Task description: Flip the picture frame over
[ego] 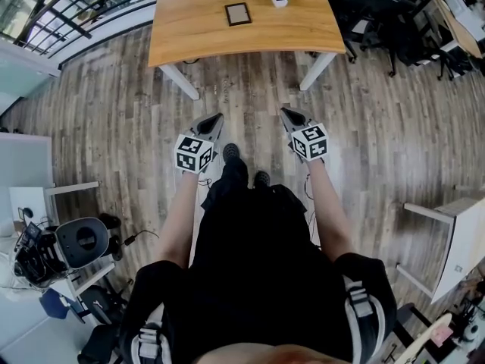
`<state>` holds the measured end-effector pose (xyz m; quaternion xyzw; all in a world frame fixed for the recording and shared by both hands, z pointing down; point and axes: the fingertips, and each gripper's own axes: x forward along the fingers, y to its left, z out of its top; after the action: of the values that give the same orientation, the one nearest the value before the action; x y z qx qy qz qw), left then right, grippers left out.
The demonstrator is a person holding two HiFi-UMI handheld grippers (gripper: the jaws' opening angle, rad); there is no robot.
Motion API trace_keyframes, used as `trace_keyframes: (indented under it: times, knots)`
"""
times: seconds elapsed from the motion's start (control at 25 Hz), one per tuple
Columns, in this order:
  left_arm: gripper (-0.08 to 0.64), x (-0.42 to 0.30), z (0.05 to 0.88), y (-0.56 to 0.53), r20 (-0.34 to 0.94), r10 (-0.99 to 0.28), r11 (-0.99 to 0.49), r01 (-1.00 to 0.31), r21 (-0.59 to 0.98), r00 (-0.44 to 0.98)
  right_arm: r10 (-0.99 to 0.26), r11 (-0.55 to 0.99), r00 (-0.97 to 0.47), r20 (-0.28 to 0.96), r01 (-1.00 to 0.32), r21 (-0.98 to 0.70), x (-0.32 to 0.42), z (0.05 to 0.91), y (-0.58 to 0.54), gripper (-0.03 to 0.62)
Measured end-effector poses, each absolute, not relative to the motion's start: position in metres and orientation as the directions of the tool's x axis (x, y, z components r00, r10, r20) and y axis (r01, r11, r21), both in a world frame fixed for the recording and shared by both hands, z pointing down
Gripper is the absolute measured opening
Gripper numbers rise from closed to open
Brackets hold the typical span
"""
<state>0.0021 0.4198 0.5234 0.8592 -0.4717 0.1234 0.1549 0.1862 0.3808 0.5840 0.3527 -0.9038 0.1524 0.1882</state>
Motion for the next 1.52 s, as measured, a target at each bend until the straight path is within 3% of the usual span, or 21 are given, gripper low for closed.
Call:
trace_keyframes:
  times: [1.52]
  knots:
    - [0.02, -0.086, 0.545, 0.251, 0.346, -0.692, -0.593, -0.772, 0.227, 0.634, -0.631, 0.596, -0.575, 0.521, -0.789, -0.149, 0.094, 0.604, 0.245, 0.006]
